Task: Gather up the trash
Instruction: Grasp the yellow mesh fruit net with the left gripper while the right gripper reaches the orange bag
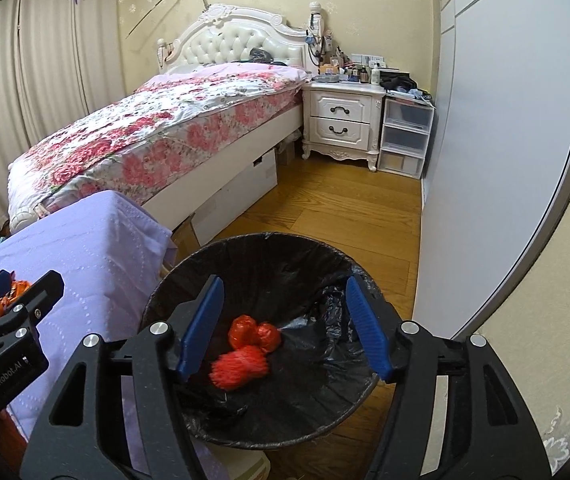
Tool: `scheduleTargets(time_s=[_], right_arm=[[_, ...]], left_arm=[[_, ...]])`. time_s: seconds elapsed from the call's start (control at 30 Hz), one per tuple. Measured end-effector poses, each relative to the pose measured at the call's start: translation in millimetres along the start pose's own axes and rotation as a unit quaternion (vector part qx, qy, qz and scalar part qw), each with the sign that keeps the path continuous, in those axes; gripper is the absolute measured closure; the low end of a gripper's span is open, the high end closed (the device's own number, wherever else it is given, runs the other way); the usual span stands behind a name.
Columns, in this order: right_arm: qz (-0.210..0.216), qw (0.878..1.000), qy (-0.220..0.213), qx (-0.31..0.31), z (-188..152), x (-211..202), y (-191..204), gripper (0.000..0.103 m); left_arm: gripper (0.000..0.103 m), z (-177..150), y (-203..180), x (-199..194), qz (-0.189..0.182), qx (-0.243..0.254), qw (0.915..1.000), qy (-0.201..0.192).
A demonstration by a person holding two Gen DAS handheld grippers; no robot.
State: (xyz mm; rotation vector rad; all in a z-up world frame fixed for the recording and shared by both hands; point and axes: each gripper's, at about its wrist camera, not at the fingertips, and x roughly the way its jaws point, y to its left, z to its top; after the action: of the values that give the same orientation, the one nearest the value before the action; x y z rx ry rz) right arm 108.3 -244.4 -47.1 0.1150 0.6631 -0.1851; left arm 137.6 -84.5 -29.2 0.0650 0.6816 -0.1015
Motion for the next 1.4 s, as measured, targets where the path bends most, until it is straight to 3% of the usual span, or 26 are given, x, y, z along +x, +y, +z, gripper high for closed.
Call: scheduleTargets(time_s=[0.37,0.83,1.23,1.4], right_arm=[[0.046,0.998,0.006,-0.033,-14,-28,44,0.039],[0.110,0.989,0.018,-0.096,-24,-39,125,0.038],[0.125,0.983,0.032,-0.128,-32,-37,166,0.038],[0.127,0.982,0.036,-0.135,-34,-34,174,0.038]], left_arm=[[0.023,-16,61,-38,0.047,-0.026,0.9986,-0.009],[0.023,-43,171,-58,0.129,-0.094,0.9871,0.012],[0.023,-51,200,-26,0.092,-0.086,0.9904,0.057],[0.026,-54,212,-18,0.052,-0.107,0.9904,0.070]])
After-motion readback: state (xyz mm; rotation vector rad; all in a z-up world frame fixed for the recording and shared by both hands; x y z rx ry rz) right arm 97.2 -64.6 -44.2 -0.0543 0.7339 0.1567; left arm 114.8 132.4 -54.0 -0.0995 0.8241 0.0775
